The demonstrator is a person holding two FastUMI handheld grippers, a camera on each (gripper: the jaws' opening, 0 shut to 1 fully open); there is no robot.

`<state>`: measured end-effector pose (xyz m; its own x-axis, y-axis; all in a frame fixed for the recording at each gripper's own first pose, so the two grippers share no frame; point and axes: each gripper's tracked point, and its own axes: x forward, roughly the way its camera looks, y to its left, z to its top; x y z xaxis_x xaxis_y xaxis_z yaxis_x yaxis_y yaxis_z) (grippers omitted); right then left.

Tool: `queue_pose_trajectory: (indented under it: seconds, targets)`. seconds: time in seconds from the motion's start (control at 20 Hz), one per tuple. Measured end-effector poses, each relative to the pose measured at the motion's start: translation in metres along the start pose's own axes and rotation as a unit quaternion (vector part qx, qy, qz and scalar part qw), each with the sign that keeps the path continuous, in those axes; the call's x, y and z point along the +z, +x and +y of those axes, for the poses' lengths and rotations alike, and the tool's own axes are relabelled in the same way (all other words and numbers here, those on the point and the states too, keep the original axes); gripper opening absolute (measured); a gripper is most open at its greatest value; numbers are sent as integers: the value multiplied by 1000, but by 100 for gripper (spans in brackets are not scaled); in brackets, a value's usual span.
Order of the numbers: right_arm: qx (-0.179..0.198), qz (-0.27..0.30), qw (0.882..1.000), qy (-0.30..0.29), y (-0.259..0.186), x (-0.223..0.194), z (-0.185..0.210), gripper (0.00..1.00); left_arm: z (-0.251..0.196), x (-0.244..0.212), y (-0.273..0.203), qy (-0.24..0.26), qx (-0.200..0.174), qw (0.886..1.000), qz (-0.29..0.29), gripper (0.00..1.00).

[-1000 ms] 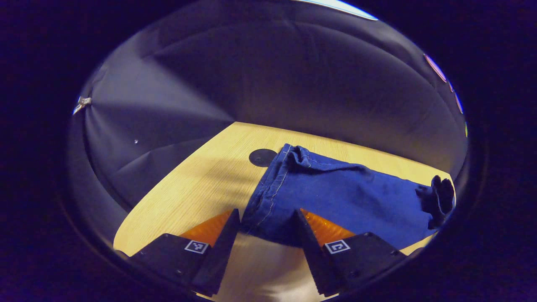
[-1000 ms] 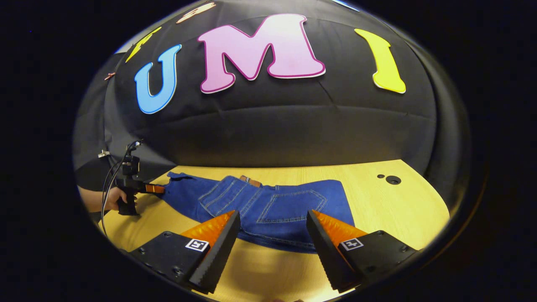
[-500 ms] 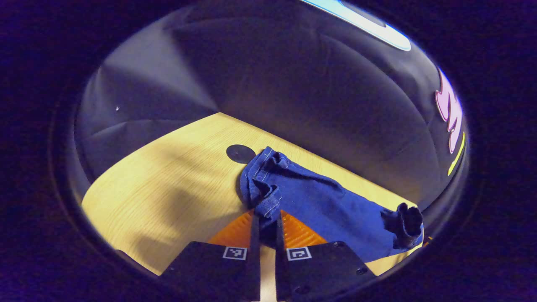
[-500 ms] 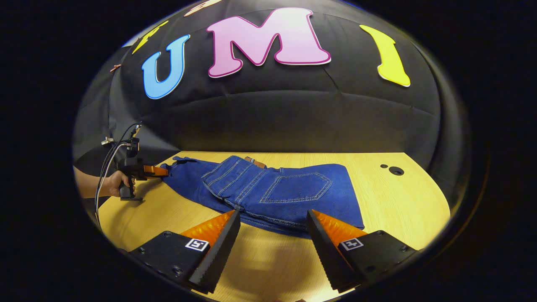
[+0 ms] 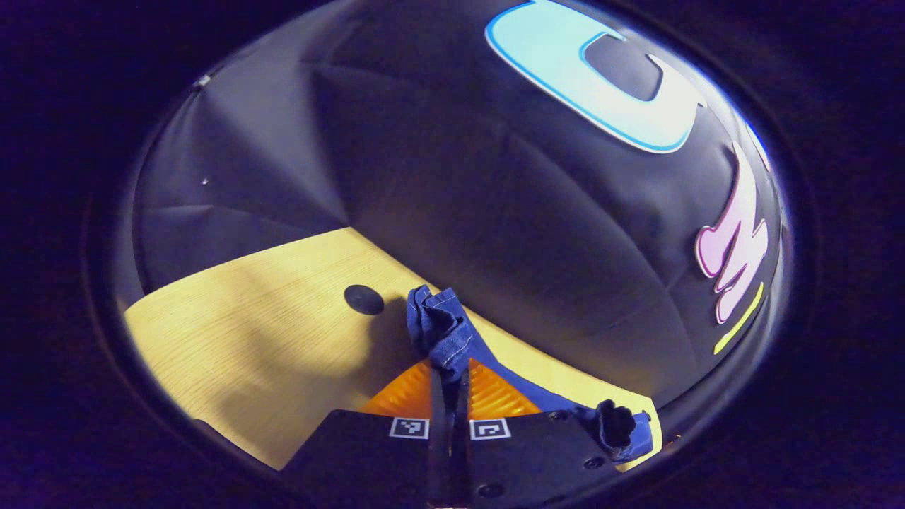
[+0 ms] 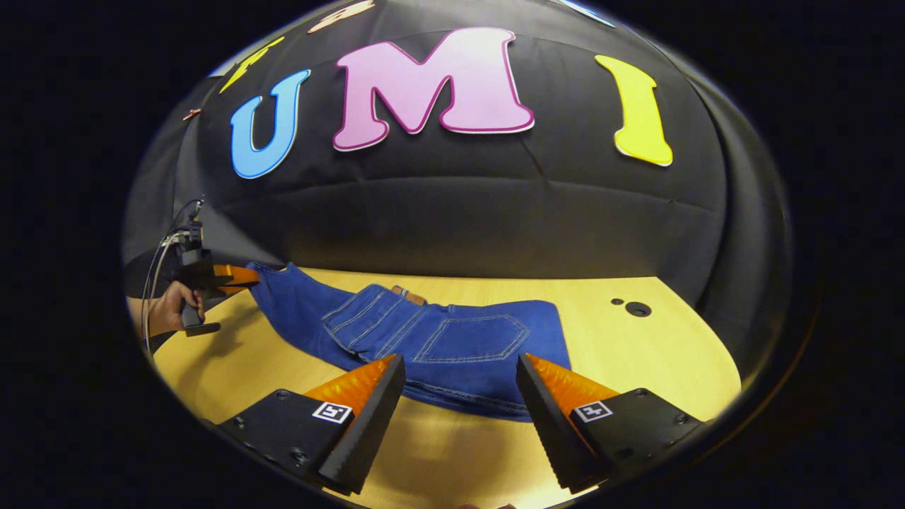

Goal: Grasp the waist and the cuffs of the jeans and fold them to make the two legs overlap; first hold the waist and fold one-third of the jeans toward the cuffs, then hold the cuffs and fold the remaining one-third in the same direction to finish folding.

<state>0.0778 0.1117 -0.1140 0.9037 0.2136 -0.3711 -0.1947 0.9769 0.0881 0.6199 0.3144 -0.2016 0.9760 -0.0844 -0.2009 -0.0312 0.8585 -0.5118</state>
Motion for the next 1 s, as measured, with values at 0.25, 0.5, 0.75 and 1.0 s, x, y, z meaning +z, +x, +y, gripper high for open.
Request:
queue_pose_trajectory:
  seconds: [0.25,0.5,0.75,1.0]
  targets:
    - [-27,-5,1000,-12,-23,18,-31,97,-57,55,-83,28,-72,997,-27,6]
    - [-45,-5,999,-12,-44,33,-65,97,-173,57,-140,91,-125,987,-31,6]
    - [-73,-5,997,-22,-71,42,-101,97,-290,-28,-130,162,-175,971,17,6]
    - [-92,12,996,-9,-94,20,-127,97,-345,-163,-67,241,-203,942,113,7]
